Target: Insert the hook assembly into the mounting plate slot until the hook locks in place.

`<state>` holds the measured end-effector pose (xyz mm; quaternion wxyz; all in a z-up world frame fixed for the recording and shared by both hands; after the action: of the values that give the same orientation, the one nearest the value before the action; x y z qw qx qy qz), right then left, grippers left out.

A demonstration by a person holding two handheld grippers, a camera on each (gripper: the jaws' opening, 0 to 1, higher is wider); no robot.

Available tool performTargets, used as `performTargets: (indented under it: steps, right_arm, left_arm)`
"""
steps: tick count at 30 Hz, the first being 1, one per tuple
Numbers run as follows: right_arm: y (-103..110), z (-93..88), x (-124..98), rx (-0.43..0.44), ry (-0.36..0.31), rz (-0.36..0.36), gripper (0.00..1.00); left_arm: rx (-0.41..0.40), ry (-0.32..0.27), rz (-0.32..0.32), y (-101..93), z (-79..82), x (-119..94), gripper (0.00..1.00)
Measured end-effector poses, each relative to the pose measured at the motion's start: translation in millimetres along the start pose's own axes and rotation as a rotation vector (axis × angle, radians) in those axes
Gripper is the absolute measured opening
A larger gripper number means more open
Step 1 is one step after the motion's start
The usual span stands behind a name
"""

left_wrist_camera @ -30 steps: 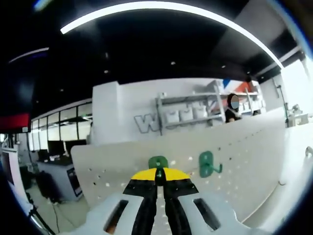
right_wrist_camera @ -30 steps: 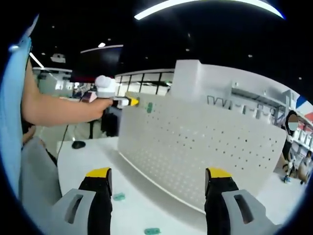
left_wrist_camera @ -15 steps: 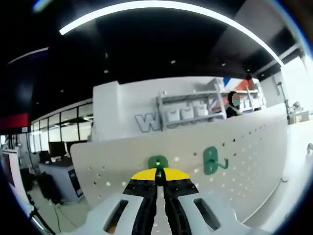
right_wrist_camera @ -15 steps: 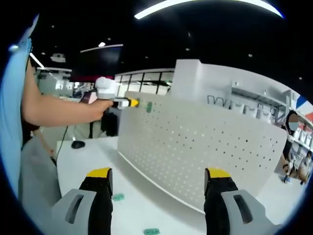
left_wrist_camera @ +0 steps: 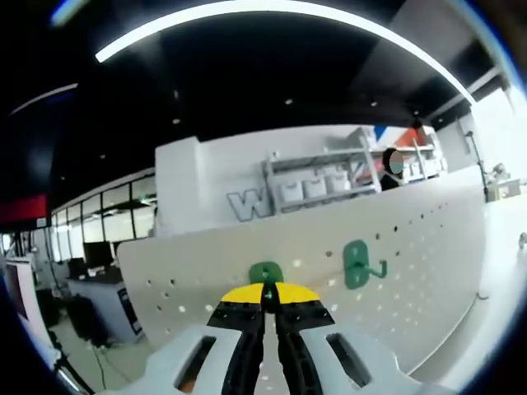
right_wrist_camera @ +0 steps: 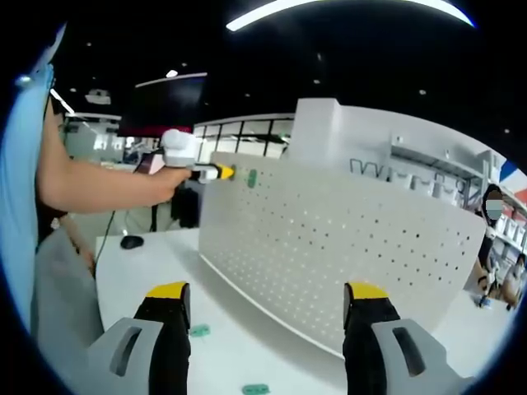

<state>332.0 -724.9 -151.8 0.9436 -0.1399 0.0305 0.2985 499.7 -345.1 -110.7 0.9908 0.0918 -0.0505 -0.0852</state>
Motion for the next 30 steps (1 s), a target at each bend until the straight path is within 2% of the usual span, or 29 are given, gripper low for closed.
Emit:
performTargets:
  steps: [21, 30]
  right_arm:
    - [1.4, 0.1, 1.8, -0.002, 0.0, 0.005, 0.76]
    - [2.1, 1.8, 2.3, -0.008, -0.003, 0.004, 0.76]
  left_arm:
    - [0.045, 0.007, -0.027, 1.4, -0.1, 0.1, 0.05]
    - [0.031, 0.0, -0.027, 1.8, 1.8, -2.8, 0.14]
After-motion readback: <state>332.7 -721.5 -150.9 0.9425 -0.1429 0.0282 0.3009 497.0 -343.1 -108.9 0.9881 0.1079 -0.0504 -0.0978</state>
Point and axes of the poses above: the point that each gripper's makers call its tool centre point, and the gripper's own axes: x roughly forward along the fingers, y roughly to its left, z roughly out of its top, the point moved 9 cm from there along -x, roughly backward along the fingers, and after that the axes turned 7 degrees about -z, right-handed, at the moved point
